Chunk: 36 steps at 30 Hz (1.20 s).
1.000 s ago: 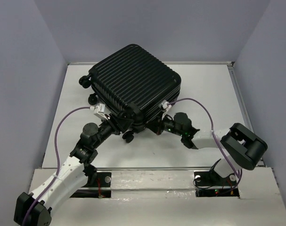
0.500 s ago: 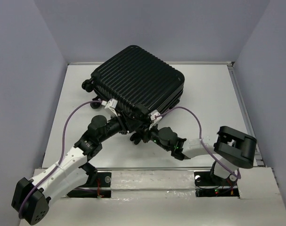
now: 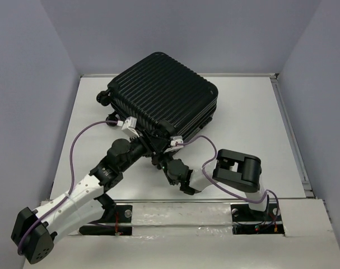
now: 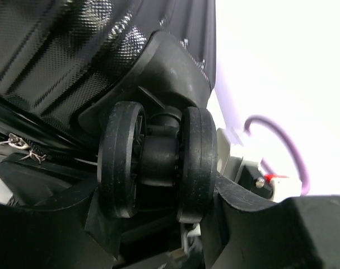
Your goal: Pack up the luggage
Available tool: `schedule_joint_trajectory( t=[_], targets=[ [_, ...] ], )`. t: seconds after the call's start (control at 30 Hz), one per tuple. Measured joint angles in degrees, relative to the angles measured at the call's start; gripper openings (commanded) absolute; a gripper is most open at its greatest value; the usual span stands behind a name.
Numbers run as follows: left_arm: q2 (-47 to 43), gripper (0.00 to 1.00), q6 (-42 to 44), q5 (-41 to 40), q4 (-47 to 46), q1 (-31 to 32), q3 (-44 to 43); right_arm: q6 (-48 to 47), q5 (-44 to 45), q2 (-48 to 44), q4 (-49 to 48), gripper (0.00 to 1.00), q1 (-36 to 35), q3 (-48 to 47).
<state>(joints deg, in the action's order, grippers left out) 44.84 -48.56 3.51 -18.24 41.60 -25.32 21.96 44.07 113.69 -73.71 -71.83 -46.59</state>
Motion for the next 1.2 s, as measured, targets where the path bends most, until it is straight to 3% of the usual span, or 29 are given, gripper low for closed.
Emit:
schedule_joint_trajectory(
  t=[0.1, 0.13, 0.2, 0.23, 0.27, 0.33, 0.37, 0.43, 0.47, 0.53, 0.6, 0.83, 1.07, 1.2],
  targets=[
    [-0.09, 0.06, -0.22, -2.84, -1.40, 0.20, 0.02, 1.88, 3.06, 1.97, -0.46, 0.21, -0.26, -3.37],
    [-0.22, 0.06, -0.35, -3.28, -1.97, 0.26, 0.04, 2.38, 2.86, 2.01, -0.46, 0.41, -0.26, -3.58],
    [-0.68, 0.06, -0.15, -3.58, -2.51, 0.81, 0.07, 3.98, 2.47, 2.05, -0.04, 0.64, -0.57, -3.50],
    [-1.46, 0.06, -0.11, -4.00, -2.40, 1.18, 0.07, 4.26, 1.97, 2.05, 0.04, 0.85, -0.92, -2.78],
    [-2.03, 0.06, -0.02, -4.11, -1.53, 1.31, 0.07, 4.87, 1.51, 1.86, -0.48, 0.98, -1.53, -1.66],
    [-4.07, 0.09, 0.22, -4.26, 1.92, 2.40, 0.07, 5.44, 0.70, 0.26, -0.66, 1.00, -2.69, 1.70],
    [-5.79, 0.23, 0.76, -4.59, 5.18, 3.39, 0.07, 5.31, -0.33, -1.57, -0.39, 1.00, -3.74, 4.83],
    [-8.50, 0.41, 1.66, -5.46, 9.88, 4.39, 0.07, 5.22, -0.70, -5.70, -0.22, 1.00, -6.01, 11.69],
    [-10.67, 0.62, 2.47, -6.29, 12.72, 5.09, 0.07, 5.27, -0.96, -7.74, -0.24, 1.00, -6.97, 14.60],
    [-16.68, 0.86, 4.42, -9.62, 19.63, 5.97, -0.33, 5.84, -1.70, -11.19, 0.22, 1.00, -8.33, 18.53],
    [-20.90, 0.97, 6.21, -13.99, 24.28, 5.97, -1.95, 7.87, -2.91, -15.52, 2.12, 1.00, -8.98, 20.79],
    [-31.85, 0.99, 10.08, -27.45, 28.94, 5.53, -16.57, 8.72, -12.24, -34.58, 21.70, 1.00, -9.53, 20.55],
    [-33.90, 0.99, 12.59, -30.97, 35.76, 5.53, -17.94, 0.85, -23.69, -45.97, 44.74, 1.00, -9.92, 10.51],
    [-33.88, 0.99, 13.38, -31.17, 38.49, 5.53, -18.86, -2.62, -25.18, -54.34, 54.27, 1.00, -10.01, 8.24]
  ],
)
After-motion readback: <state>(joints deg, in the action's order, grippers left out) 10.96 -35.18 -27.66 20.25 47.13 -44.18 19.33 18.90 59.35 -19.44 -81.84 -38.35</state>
